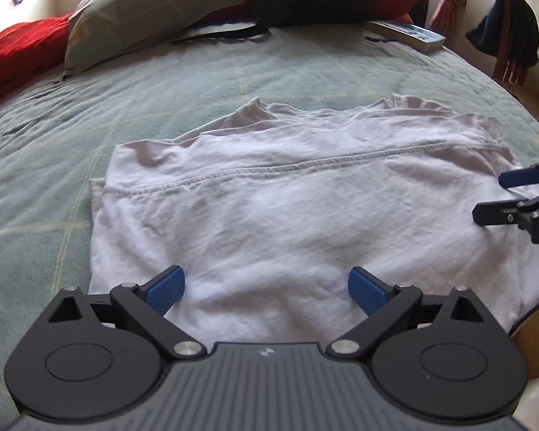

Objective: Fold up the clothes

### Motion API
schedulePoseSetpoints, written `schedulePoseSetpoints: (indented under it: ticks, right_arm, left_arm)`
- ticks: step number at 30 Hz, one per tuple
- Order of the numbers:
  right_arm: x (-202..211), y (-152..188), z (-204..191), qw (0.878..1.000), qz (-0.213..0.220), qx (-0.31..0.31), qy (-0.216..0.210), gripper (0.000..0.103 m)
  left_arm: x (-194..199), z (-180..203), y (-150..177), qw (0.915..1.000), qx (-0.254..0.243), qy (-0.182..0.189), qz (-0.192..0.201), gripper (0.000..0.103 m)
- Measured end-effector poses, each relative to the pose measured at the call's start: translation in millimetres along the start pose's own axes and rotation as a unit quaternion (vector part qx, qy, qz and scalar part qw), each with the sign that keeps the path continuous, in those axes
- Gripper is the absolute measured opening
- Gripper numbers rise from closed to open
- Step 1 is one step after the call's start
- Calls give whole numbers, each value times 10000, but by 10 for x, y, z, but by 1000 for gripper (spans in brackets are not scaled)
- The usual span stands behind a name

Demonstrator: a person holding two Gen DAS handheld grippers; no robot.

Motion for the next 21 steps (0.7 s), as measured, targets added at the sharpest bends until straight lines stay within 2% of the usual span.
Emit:
schedulePoseSetpoints:
  ticks: [4,8,12,14,17,21]
  right_arm:
    - [73,-61,-6,9998,-45,-144,-149,103]
    - [235,-230,-31,9941,16,-573,-919,103]
    - [190,-441,-106,9762,-292,-1158,-1809,103]
    - [100,-515,-180,9663,-501,-1410,-2096,103]
    - [-62,-570,-334,9558,-764,-1619,-2330,103]
    - [-266,-581,-572,9520,-979,-1678,-2365,103]
  left_arm:
    - [321,-75,-84,9986,330,-58,404,97]
    - [549,-138,-80,9957,632,-205,639,98]
    - [620,-224,33,9921,930,-514,661,98]
    - [651,-281,111,9901,1041,-677,655,98]
    - [694,-414,229,9872,1203,-814,652,98]
    - [727,-606,329,9830,1447,-931,644,98]
Point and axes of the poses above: each gripper's, at about its wrist camera, not at the fingertips, and x roughly against the way its jaws point, z to its right, y to its underside, the point moved 1 cm from there along -x, roughly the way its jaws point, and after that the axes turned 7 degrees about -x, right-handed, at the moved point
